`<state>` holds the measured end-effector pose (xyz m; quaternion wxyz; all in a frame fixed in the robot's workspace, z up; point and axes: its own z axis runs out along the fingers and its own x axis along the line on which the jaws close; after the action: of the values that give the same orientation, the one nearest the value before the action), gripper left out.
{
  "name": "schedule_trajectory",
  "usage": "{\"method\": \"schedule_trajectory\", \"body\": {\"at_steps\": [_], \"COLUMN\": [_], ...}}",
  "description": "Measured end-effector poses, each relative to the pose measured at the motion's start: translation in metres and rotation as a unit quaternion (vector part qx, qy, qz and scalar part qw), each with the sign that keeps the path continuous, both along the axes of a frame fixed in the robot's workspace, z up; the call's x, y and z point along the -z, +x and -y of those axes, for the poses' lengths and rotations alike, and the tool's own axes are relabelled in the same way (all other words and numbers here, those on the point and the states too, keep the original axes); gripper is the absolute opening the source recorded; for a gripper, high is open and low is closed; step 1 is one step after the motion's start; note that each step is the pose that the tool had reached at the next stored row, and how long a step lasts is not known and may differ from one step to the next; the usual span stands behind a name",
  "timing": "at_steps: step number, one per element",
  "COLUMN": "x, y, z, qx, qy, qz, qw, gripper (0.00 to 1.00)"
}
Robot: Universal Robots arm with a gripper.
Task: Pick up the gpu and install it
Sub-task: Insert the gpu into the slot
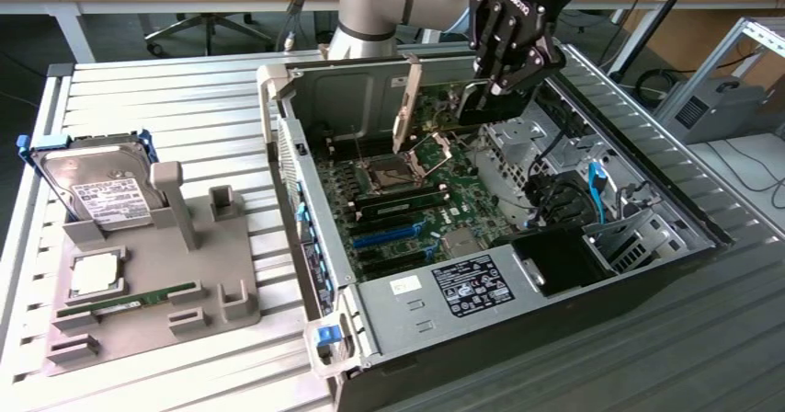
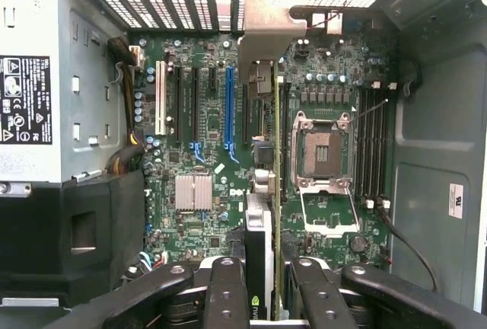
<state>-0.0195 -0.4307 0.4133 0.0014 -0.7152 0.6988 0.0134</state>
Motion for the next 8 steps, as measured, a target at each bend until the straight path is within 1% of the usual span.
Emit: {"method": "schedule_trajectory", "body": {"at_steps": [8], "x": [0.0007], "y": [0.0000], "z": [-0.0003], "qx": [0.000], "qy": [0.0000], "qz": [0.0000], "qw": [1.0000], "gripper": [0.27]}}
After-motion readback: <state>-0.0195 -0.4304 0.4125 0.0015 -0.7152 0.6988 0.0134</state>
